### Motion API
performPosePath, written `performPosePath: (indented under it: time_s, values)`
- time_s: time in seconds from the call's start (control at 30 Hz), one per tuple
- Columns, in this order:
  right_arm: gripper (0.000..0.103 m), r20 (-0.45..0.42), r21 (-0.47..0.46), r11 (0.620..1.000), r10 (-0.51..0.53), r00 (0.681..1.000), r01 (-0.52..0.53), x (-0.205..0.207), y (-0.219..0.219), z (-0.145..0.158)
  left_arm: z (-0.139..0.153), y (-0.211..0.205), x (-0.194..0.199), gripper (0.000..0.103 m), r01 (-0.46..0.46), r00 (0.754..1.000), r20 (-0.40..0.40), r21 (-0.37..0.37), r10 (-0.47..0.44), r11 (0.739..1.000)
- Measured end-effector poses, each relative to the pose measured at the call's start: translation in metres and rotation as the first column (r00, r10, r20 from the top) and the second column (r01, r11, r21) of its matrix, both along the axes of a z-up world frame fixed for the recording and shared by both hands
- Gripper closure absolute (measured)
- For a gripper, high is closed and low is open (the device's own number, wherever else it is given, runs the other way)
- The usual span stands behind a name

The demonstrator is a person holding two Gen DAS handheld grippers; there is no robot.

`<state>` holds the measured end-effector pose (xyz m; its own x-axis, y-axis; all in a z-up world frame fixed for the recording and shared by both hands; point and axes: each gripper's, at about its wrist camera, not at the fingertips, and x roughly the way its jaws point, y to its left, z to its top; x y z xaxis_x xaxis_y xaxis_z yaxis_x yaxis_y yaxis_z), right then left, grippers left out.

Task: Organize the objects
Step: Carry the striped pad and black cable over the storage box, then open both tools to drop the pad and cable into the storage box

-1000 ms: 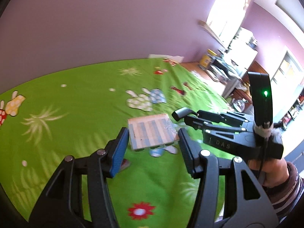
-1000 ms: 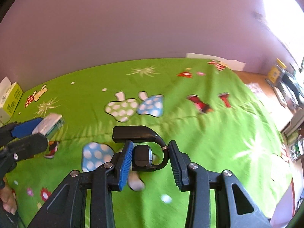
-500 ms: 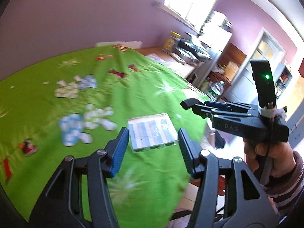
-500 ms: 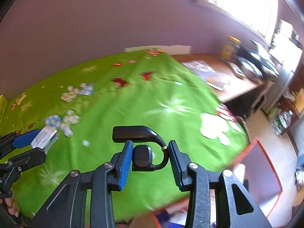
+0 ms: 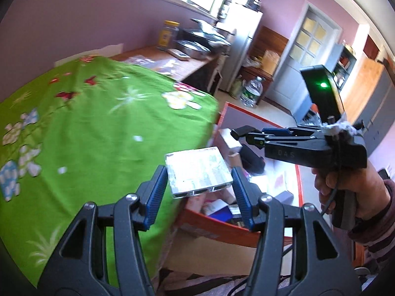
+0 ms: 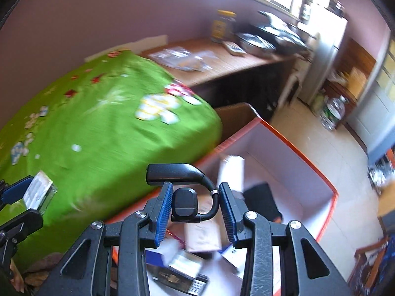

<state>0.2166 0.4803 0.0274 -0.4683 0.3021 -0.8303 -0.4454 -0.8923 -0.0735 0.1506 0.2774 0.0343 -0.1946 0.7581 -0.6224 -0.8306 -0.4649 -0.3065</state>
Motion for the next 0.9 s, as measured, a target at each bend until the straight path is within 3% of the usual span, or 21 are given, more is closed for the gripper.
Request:
performPosePath:
  time_s: [0.3,0.73,0.8,0.9]
  values:
    - [0.063,0.050,-0.021,0.991,-0.129,0.990,0.130,0.029,0.039,-0.035,-0.014,0.047,0.030,0.046,0.089,0.996,-0.027,-0.061,-0.091,0.994]
    - [0.063,0.043,-0.062,0.983,-0.168,0.985,0.170,0.038,0.056,-0.051,-0.039,0.081,0.032,0.045,0.125,0.991,0.055,-0.093,-0.120,0.988]
    - [0.062,0.035,-0.075,0.981,-0.175,0.984,0.177,0.041,0.060,-0.052,-0.040,0.085,0.031,0.035,0.125,0.990,0.070,-0.088,-0.119,0.988]
    - [0.062,0.031,-0.084,0.982,-0.166,0.986,0.169,0.043,0.061,-0.053,-0.042,0.090,0.029,0.031,0.124,0.990,0.084,-0.086,-0.117,0.989]
